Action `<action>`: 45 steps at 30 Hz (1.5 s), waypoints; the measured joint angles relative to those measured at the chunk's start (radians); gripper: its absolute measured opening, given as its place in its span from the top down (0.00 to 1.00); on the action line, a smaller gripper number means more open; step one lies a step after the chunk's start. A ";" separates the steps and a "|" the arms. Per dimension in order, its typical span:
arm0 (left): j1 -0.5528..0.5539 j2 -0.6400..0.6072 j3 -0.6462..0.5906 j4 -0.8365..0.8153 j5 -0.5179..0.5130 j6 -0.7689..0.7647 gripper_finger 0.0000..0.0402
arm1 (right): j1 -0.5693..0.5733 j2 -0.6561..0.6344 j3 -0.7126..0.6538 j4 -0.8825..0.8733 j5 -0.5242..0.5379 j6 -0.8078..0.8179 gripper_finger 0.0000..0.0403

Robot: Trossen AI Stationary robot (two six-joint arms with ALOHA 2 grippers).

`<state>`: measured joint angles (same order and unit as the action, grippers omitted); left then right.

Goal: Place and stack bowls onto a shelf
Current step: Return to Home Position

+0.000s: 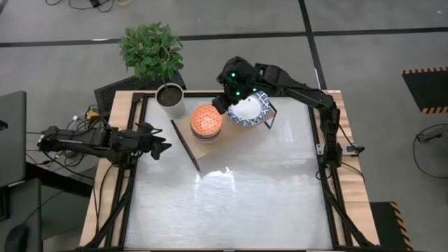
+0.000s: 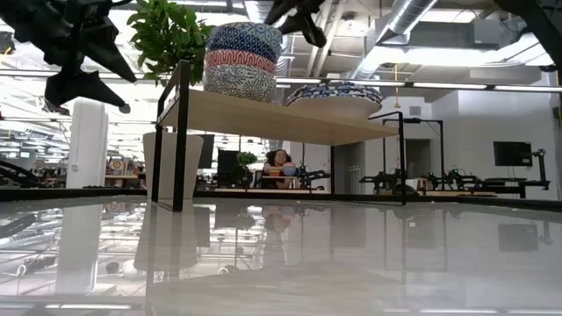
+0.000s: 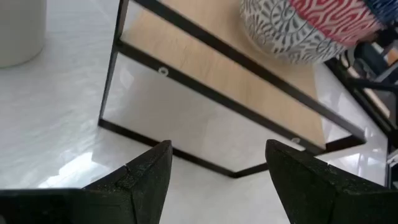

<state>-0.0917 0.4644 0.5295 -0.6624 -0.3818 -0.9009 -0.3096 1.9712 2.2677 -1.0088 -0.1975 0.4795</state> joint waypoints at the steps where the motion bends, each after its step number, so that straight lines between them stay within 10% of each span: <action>1: 0.000 0.000 0.000 0.010 -0.003 0.000 0.39 | -0.002 -0.006 0.001 0.014 -0.009 -0.005 0.71; 13: 0.000 -0.080 0.001 0.683 0.246 0.356 0.39 | 0.085 -0.357 0.001 -0.025 0.088 -0.361 0.71; 21: 0.001 -0.333 0.207 0.232 0.076 0.477 0.39 | 0.251 -0.728 -0.132 -0.108 0.410 -0.500 0.71; 29: 0.002 -0.438 0.196 0.118 0.034 0.552 0.39 | 0.350 -1.188 -0.888 0.342 0.440 -0.357 0.71; 36: 0.001 -0.406 -0.101 0.449 0.150 0.539 0.39 | 0.403 -1.511 -1.561 0.982 0.460 -0.297 0.71; 45: -0.021 -0.439 -0.413 0.670 0.259 0.481 0.39 | 0.487 -1.633 -1.982 1.373 0.501 -0.274 0.71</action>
<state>-0.1128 0.0259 0.1161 0.0071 -0.1226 -0.4195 0.1772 0.3386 0.2856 0.3640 0.3038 0.2058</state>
